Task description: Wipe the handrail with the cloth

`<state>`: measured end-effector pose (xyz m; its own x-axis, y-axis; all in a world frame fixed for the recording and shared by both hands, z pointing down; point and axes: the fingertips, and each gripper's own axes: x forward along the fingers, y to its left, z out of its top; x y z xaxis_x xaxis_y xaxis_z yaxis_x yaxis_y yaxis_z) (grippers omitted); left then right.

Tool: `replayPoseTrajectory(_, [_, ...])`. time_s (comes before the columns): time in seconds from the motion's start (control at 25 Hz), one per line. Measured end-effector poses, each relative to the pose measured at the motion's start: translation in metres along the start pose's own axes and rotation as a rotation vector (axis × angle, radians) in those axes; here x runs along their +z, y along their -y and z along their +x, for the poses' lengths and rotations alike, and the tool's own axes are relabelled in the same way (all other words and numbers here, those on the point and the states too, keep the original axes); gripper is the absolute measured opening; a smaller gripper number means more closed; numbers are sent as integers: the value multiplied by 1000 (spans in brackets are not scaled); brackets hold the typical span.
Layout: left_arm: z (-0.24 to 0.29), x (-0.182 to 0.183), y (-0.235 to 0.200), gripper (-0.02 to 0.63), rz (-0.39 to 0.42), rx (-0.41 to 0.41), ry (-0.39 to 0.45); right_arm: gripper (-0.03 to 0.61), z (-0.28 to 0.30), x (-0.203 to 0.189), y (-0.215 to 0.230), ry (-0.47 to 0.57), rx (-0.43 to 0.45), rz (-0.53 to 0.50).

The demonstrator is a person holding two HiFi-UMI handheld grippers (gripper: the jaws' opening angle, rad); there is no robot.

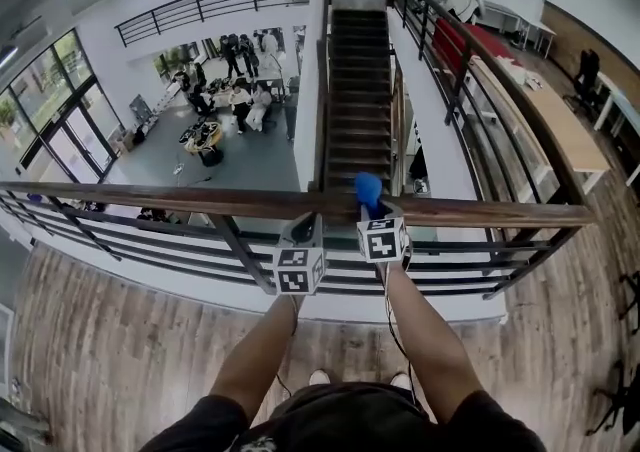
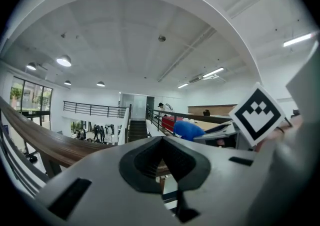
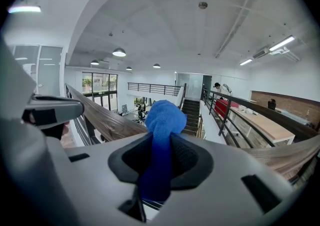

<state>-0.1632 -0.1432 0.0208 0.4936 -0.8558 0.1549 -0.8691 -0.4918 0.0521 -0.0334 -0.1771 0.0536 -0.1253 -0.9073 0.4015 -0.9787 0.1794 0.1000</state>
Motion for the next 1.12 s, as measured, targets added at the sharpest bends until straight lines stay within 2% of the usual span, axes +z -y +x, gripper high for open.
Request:
replayPoseTrajectory(0.28, [35,0,83,5,-19,-77,-6,100,-29,-25,87,24,-40,14])
replayPoseTrajectory(0.56, [57,6,155,5,-20,-116,-7,100,-62,-47,167,34,-70,17])
replayPoseTrajectory(0.88, [89,2,251,4,-38,-172,-19,100,-97,-77,267,30,-102,77])
replayPoseTrajectory(1.12, [118,13,354,5,-106,-287,-10,100,-128,-99,356,23,-147,74])
